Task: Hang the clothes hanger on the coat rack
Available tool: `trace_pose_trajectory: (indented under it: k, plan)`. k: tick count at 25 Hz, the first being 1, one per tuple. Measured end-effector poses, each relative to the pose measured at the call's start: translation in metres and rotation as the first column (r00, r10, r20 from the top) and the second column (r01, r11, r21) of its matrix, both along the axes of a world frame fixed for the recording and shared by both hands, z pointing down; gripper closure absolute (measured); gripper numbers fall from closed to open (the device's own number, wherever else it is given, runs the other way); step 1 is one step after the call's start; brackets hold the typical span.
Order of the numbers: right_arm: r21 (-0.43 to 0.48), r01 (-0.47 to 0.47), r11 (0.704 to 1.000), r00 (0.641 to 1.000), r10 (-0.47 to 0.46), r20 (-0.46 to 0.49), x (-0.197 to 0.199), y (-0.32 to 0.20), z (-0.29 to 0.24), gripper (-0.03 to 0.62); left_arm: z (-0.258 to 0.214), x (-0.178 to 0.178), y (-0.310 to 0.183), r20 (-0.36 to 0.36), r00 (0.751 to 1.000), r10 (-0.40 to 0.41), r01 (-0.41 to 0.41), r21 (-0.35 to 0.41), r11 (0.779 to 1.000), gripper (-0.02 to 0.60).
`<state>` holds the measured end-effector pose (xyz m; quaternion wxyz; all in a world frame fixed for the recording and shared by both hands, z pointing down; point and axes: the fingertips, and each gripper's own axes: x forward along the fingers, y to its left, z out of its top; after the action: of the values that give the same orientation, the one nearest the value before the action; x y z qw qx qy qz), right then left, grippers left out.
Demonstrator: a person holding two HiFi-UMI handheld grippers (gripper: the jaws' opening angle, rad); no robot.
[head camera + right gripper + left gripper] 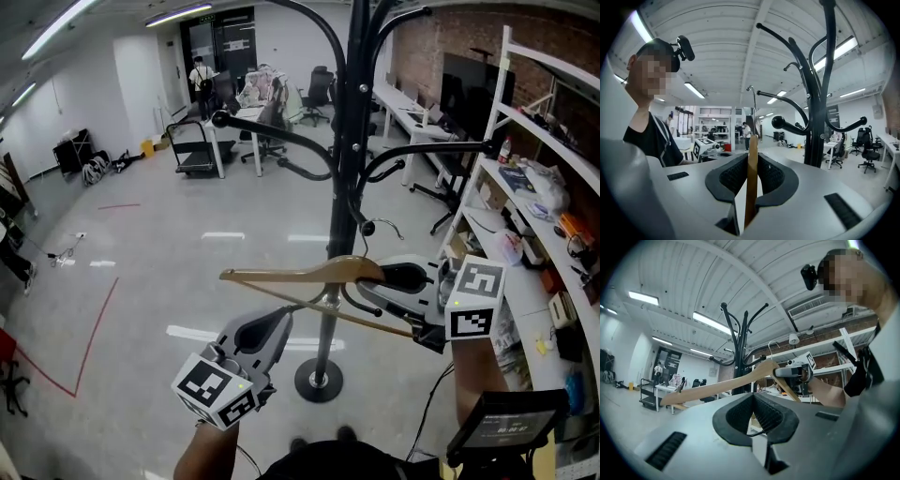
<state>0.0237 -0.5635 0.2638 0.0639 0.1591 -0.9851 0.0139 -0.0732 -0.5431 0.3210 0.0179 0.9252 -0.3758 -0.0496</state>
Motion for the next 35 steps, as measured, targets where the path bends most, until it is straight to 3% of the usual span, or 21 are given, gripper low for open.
trace_pose_trajectory:
  k: [5,16,28,35]
  plan:
    - [-0.044,0.125,0.991,0.992,-0.125,-0.009,-0.012,-0.014,0.008,0.537,0.004,0.008,-0.008,0.016,0.999,-0.031,0.031,-0.012,0.999,0.580]
    - [-0.119,0.254,0.960,0.967,-0.255,0.011,-0.009,-0.060,0.044,0.537,0.023,0.019,-0.030,0.038,0.996,-0.085,0.087,-0.045,0.995,0.580]
    - [-0.096,0.361,0.928,0.932,-0.361,0.016,-0.010,-0.083,0.062,0.537,0.032,0.023,-0.049,0.050,0.992,-0.116,0.119,-0.073,0.990,0.580]
    - [-0.093,0.374,0.923,0.927,-0.375,0.008,-0.008,-0.091,0.068,0.537,0.036,0.029,-0.055,0.057,0.992,-0.108,0.113,-0.080,0.990,0.580]
